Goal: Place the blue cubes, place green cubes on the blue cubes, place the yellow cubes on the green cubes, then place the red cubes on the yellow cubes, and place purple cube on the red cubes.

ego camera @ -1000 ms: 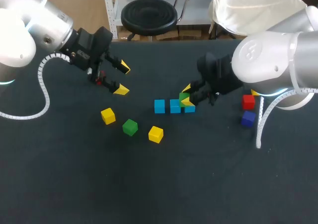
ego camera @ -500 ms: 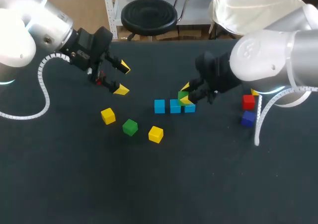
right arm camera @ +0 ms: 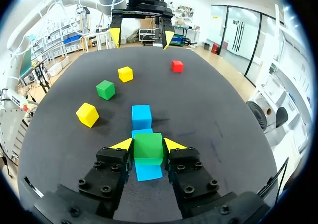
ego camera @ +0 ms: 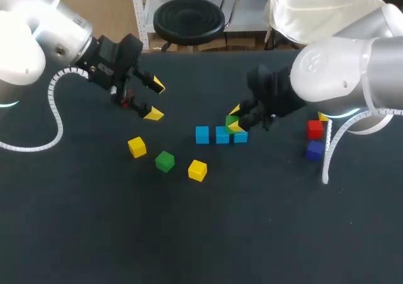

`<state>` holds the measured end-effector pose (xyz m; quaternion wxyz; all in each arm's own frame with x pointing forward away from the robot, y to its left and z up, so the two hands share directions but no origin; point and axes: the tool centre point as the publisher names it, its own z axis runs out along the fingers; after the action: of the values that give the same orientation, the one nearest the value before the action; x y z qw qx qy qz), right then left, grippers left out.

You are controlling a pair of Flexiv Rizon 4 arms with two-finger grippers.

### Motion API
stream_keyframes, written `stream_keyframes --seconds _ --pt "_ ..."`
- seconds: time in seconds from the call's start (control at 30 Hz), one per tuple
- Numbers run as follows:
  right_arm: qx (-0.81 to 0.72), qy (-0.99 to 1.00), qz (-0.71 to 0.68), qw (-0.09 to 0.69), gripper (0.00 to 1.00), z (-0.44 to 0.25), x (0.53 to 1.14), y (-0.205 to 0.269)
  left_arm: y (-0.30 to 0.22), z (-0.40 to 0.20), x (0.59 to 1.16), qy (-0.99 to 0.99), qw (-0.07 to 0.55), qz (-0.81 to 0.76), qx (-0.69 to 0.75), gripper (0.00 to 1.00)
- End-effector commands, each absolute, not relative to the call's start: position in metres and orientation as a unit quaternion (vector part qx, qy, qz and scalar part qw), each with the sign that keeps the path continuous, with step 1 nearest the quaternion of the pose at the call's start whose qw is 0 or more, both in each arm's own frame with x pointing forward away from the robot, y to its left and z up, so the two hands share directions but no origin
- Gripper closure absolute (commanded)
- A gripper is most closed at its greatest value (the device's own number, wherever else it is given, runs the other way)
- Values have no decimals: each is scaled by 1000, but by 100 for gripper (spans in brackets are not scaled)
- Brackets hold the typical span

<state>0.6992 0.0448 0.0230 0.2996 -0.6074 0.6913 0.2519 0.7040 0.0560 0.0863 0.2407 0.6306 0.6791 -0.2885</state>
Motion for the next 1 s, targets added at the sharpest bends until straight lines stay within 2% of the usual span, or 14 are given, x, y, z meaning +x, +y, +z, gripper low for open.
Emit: stream_keyframes --seconds 0.03,0.2,0.27,0.33,0.37,0.4,0.43,1.0 --pt "-607 692 252 299 80 22 699 45 56 86 704 679 240 -288 631 0" --pt "-607 692 253 298 71 21 699 45 56 86 704 679 240 -288 631 0" --pt "-607 692 254 298 65 21 699 45 56 86 704 679 240 -288 631 0" --pt "-606 692 255 298 55 21 699 45 56 86 704 679 240 -288 631 0" --pt "-606 692 255 297 44 21 699 45 56 86 704 679 240 -288 631 0" --pt "-606 692 256 297 6 21 699 45 56 86 704 679 240 -288 631 0" --pt "-606 692 256 297 0 21 699 45 56 86 704 679 240 -288 631 0" --pt "-644 650 251 316 0 45 691 29 56 86 704 679 240 -288 631 0"
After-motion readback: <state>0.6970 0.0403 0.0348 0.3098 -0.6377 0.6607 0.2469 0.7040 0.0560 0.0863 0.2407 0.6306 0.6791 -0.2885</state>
